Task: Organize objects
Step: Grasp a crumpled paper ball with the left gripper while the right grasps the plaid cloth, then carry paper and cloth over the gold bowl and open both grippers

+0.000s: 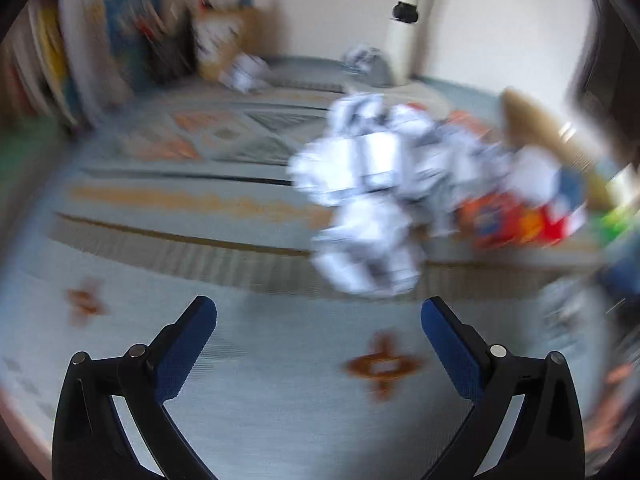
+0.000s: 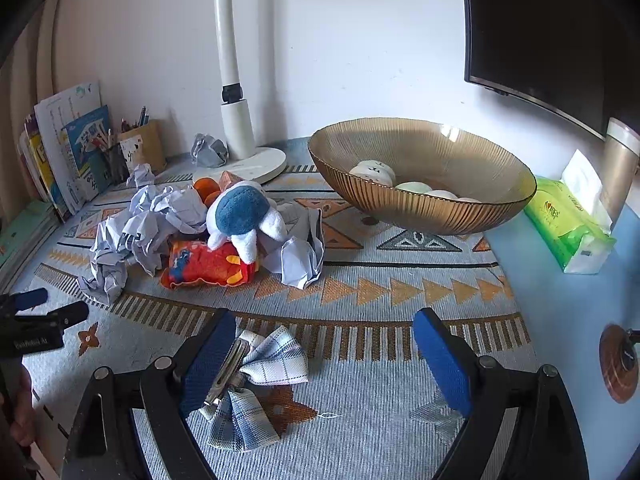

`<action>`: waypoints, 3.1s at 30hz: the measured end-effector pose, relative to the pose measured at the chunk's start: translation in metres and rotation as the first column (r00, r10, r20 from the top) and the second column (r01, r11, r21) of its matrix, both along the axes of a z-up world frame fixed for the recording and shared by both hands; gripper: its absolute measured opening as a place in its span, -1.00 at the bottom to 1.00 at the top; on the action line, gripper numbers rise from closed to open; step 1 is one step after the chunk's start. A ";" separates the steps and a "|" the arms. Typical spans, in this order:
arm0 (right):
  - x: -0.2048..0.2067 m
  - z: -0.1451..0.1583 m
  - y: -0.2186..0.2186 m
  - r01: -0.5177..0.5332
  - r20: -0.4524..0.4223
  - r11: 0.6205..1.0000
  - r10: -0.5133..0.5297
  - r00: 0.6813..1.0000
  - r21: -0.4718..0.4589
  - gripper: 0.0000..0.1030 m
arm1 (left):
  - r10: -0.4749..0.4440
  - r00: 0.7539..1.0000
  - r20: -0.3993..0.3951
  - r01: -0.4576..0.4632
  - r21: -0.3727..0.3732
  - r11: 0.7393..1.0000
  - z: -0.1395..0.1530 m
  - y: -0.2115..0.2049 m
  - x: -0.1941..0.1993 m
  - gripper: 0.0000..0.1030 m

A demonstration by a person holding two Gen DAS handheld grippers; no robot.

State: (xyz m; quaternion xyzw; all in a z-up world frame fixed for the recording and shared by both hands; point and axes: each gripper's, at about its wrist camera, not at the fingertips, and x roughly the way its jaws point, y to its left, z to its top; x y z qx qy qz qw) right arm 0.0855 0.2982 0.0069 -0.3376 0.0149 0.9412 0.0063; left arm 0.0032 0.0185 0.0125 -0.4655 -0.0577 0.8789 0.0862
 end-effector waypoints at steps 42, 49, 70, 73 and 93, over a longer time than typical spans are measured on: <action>-0.022 -0.032 -0.037 -0.254 0.260 0.967 0.251 0.932 -0.023 0.53 | -0.024 1.000 -0.015 0.024 -0.011 1.000 -0.005 -0.008 -0.006 0.63; -0.020 -0.032 -0.041 -0.291 0.242 0.956 0.294 0.925 -0.049 0.41 | -0.036 0.998 -0.055 0.034 -0.024 0.999 -0.004 -0.001 -0.008 0.09; 0.000 -0.021 -0.061 -0.319 0.206 0.945 0.326 0.923 -0.067 -0.45 | -0.098 0.987 -0.128 0.079 -0.145 0.986 -0.001 0.021 0.006 0.10; 0.011 -0.007 -0.054 -0.312 0.173 0.945 0.324 0.930 -0.094 -0.45 | -0.103 0.985 -0.139 0.085 -0.127 0.988 0.003 0.019 0.010 0.10; -0.049 0.121 0.131 0.086 -0.035 0.977 -0.095 0.995 -0.196 -0.45 | -0.314 0.883 -0.349 0.364 0.088 0.927 0.138 0.207 -0.043 0.09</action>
